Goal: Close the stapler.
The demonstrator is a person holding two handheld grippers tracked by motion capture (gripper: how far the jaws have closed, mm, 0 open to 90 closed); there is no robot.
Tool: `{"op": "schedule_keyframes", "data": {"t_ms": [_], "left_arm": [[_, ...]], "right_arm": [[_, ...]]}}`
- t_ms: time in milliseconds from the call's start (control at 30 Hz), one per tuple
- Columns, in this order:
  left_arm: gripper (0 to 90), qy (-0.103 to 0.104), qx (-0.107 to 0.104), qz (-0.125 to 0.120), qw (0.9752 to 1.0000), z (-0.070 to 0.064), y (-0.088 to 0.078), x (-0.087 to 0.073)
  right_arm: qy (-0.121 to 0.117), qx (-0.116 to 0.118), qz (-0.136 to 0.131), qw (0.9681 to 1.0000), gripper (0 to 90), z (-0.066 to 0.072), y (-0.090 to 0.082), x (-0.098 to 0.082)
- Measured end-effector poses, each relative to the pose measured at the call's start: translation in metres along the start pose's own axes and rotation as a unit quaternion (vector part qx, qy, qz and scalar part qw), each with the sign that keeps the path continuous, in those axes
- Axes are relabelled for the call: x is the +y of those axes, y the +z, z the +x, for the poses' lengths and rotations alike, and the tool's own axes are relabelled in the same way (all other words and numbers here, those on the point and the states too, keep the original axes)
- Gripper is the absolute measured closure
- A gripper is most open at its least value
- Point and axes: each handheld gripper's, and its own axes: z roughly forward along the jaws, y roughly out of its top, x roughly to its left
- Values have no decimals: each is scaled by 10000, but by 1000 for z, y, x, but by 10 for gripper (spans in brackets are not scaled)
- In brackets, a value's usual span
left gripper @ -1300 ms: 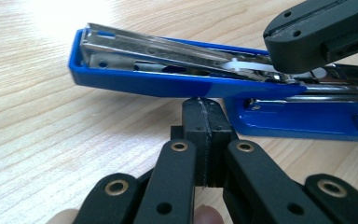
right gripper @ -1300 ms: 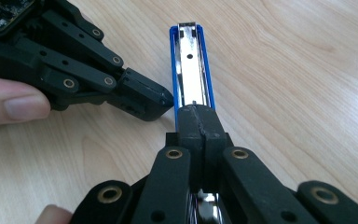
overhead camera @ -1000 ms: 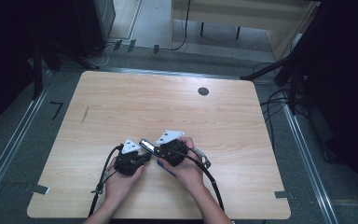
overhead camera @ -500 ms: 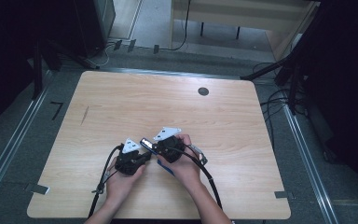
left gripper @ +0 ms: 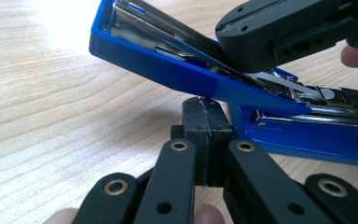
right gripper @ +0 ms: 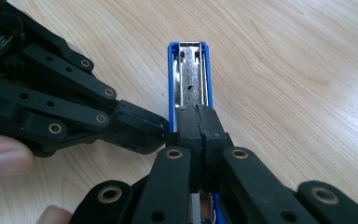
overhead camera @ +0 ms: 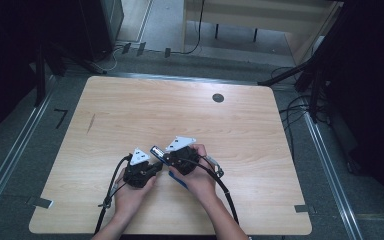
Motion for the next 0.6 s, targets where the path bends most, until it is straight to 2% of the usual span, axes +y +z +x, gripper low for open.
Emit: {"op": "schedule_keyframes", "data": {"t_ms": [300,433,500,600], "left_arm": [[900,251,-16,-157,9996,-9,-4,-3],[900,387,-122,-254,9989,-15,-7,-7],[900,482,-253,-313,9980,-19,-8,-8],[900,610,-311,-295,9972,-25,-8,-9]], "right_arm": [[-5,-16,-101,9999,900,0,-7,0],[-3,-32,-129,9999,900,1,-11,0],[14,-19,-148,9999,900,0,-13,0],[54,3,-171,9998,900,0,-16,-1]]}}
